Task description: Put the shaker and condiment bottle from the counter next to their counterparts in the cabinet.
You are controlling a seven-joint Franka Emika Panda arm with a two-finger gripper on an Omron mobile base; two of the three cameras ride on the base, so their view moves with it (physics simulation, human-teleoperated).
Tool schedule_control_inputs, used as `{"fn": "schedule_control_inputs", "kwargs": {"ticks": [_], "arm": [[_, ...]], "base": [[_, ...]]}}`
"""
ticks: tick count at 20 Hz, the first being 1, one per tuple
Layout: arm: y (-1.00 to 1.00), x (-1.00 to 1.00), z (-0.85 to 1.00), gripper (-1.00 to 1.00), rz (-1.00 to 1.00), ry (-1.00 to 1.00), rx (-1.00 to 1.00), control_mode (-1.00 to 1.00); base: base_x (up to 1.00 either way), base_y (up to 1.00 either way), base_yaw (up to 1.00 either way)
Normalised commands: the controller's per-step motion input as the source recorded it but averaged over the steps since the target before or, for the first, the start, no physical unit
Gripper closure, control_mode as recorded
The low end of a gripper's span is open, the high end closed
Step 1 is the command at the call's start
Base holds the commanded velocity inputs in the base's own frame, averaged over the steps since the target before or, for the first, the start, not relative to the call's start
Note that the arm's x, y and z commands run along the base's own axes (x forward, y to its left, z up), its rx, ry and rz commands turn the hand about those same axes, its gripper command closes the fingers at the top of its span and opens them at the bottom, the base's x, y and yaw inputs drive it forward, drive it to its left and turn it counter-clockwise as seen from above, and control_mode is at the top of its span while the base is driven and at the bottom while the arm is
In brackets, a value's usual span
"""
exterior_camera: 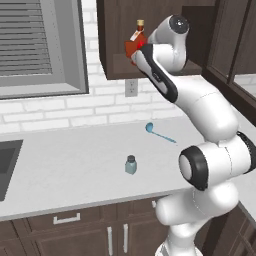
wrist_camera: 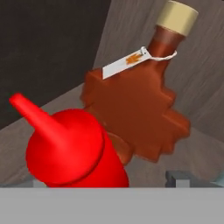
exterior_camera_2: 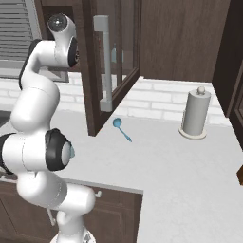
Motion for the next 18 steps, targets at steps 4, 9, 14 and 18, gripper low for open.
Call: {"fn": "schedule_control_inputs", "kwargs": {"ticks": [4,9,14,18], "arm": [[-0.11,0.28,0.0,-1.0,0.0,0.0,0.0,-1.0],[-0.24,0.18,0.0,-1.0,0.0,0.0,0.0,-1.0],[-0.28,0.13,0.0,-1.0,0.0,0.0,0.01,-1.0],[-0.13,0.08,0.0,-1.0,0.0,0.0,0.0,-1.0]], "base": [[0.0,0.0,0.0],[0.0,0.0,0.0],[0.0,0.0,0.0],[0.0,0.0,0.0]]}}
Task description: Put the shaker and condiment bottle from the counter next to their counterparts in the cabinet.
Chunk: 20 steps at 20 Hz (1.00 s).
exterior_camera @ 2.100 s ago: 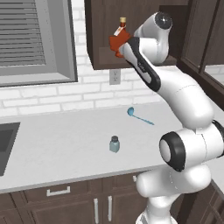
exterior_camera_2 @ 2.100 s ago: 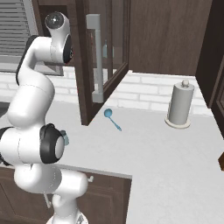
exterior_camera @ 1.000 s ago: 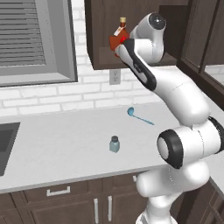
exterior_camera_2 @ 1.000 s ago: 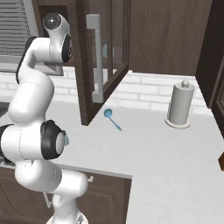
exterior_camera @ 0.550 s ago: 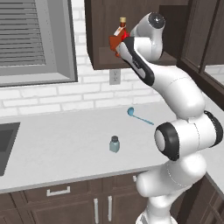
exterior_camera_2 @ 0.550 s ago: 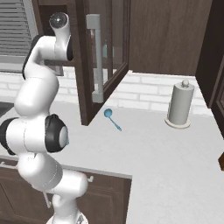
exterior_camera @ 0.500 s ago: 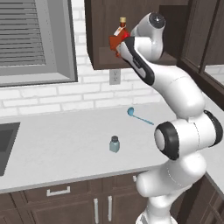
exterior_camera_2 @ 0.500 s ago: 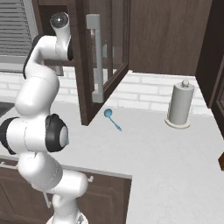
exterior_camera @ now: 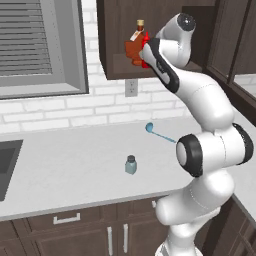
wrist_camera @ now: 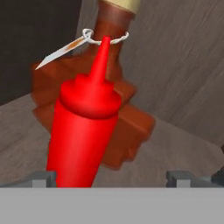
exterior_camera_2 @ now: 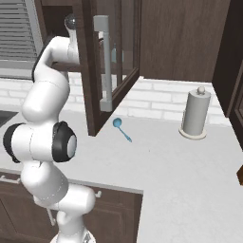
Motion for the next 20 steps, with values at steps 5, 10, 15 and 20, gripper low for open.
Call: {"fn": "schedule_control_inputs", "kwargs": {"ticks": [5,10,15,20], "arm": [[0.03,0.03,0.0,-1.0,0.02,0.0,0.0,-1.0],[0.15,-0.32,-0.11,-1.0,0.07,0.01,0.0,-1.0],[0.02,-0.93,-0.37,-1.0,0.02,0.0,0.0,-1.0],[0.0,-1.0,-0.44,-1.0,0.0,-0.01,0.0,-1.0]], "base": [[0.0,0.0,0.0],[0.0,0.0,0.0],[0.0,0.0,0.0],[0.0,0.0,0.0]]}}
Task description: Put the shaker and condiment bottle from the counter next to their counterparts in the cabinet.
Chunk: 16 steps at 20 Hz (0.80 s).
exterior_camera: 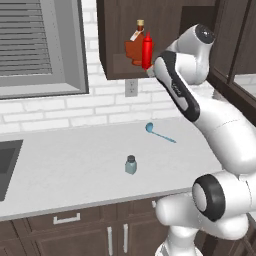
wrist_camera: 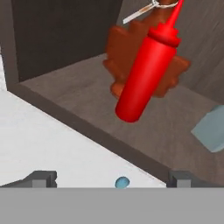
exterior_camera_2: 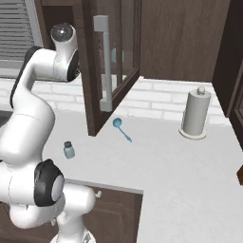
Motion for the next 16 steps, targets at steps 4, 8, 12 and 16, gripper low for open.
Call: {"fn": "schedule_control_inputs", "kwargs": {"ticks": [4,8,12,16], "arm": [[0.0,-0.9,-0.41,-1.0,0.0,-0.05,0.0,-1.0],[0.03,-0.68,-0.33,-1.0,0.0,-0.05,0.0,-1.0],[0.1,-0.48,-0.33,-1.0,0.0,-0.01,0.0,-1.0],[0.19,-0.36,-0.27,-1.0,0.0,0.0,0.0,-1.0]], "base": [[0.0,0.0,0.0],[0.0,0.0,0.0],[0.0,0.0,0.0],[0.0,0.0,0.0]]}}
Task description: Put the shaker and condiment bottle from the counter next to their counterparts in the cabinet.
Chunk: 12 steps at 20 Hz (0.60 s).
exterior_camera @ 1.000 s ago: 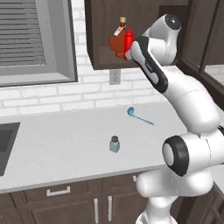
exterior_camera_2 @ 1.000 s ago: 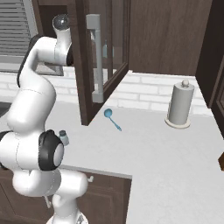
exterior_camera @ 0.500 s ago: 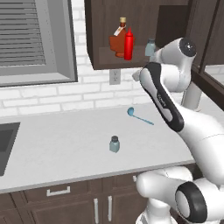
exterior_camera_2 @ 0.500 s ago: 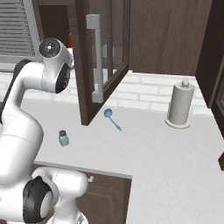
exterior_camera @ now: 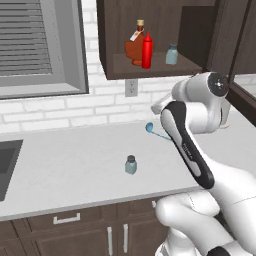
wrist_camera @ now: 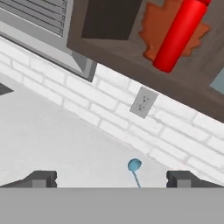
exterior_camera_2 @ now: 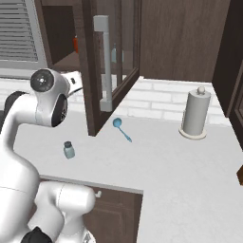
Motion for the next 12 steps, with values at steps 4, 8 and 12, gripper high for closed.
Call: {"fn": "schedule_control_inputs", "kwargs": {"ticks": [4,8,12], "arm": [[0.3,-0.31,-0.3,-1.0,0.0,0.0,0.0,-1.0],[0.37,-0.31,-0.45,-1.0,0.0,0.0,-0.04,-1.0],[0.29,-0.5,-0.63,-1.0,0.0,0.0,-0.09,-1.0]], "base": [[0.0,0.0,0.0],[0.0,0.0,0.0],[0.0,0.0,0.0]]}}
